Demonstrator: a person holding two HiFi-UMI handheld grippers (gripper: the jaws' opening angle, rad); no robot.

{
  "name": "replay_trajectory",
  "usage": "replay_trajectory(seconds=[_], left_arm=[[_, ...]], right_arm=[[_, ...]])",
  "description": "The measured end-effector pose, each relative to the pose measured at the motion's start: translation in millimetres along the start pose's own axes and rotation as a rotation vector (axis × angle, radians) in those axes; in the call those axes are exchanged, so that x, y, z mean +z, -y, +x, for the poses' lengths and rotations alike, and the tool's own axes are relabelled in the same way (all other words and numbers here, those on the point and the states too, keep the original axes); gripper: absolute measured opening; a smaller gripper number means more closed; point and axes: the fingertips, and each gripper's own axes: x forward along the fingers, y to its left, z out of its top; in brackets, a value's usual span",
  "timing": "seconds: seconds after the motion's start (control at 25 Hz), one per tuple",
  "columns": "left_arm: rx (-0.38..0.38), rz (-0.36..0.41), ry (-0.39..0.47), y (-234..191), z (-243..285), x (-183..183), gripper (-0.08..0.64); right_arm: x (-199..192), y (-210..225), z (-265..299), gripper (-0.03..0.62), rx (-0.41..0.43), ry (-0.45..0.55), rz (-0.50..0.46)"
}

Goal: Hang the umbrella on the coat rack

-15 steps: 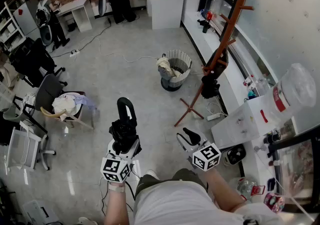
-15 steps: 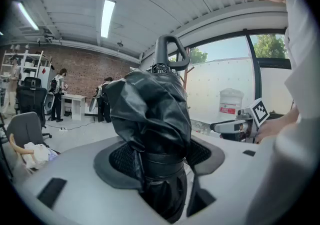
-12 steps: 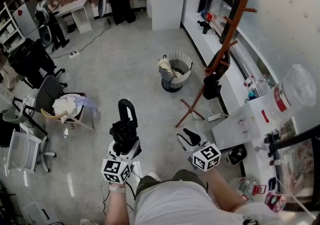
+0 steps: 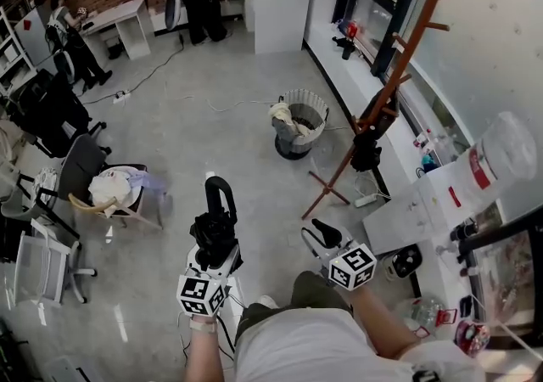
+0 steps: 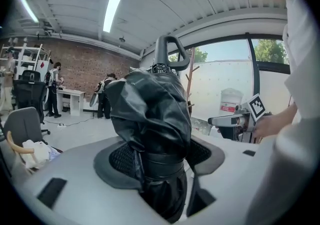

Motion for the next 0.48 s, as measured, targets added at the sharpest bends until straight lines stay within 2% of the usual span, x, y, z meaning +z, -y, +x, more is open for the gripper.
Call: replay_trajectory(seconds=[0.24, 0.48], left_arm=[[-0.012, -0.011, -0.028, -16.7, 27.8, -2.8, 0.265], [-0.028, 0.029, -0.053, -36.3, 99.1, 15.4, 0.265]], right_arm=[[-7.6, 30.6, 31.4, 0.144, -0.012, -0.018, 0.056], [1.4, 86.5, 85.3, 0.144, 0.001, 0.001, 0.098]])
